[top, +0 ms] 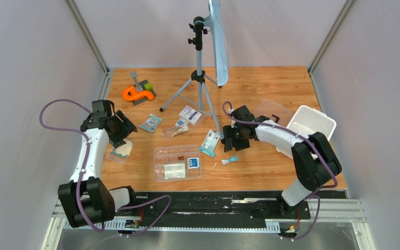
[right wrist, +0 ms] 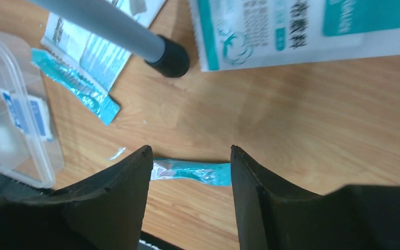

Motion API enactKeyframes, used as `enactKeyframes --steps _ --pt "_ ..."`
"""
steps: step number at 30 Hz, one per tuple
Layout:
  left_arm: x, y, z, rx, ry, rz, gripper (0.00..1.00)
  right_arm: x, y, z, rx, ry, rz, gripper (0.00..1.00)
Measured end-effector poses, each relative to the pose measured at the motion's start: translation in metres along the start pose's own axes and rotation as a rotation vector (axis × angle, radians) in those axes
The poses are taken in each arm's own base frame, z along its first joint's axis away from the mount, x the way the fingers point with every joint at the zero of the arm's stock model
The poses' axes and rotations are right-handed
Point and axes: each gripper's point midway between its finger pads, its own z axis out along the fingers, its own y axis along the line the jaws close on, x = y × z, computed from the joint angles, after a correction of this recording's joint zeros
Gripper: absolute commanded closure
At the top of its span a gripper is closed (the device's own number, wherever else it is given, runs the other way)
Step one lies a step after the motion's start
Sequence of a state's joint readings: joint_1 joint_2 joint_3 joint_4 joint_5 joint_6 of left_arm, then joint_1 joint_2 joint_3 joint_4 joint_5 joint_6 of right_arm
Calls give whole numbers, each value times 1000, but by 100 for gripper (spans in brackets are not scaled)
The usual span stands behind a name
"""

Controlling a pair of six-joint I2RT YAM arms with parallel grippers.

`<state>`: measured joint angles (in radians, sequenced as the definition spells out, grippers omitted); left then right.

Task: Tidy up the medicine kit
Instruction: Pick up the medical item at the center of the board.

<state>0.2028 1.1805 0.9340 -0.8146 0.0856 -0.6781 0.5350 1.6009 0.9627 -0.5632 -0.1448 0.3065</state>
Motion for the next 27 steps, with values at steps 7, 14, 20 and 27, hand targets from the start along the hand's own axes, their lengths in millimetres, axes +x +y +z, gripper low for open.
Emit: enactKeyframes --steps 7,14,20,27 --pt "-2 -4 0 18 -6 4 24 38 28 9 -123 126 47 39" --pt "-3 -4 0 20 -10 14 24 58 50 7 -182 154 76 40" --pt "-2 -3 3 23 -9 14 24 66 48 7 -101 152 106 51" --pt "-2 -4 3 25 -8 21 24 60 41 12 54 169 208 47"
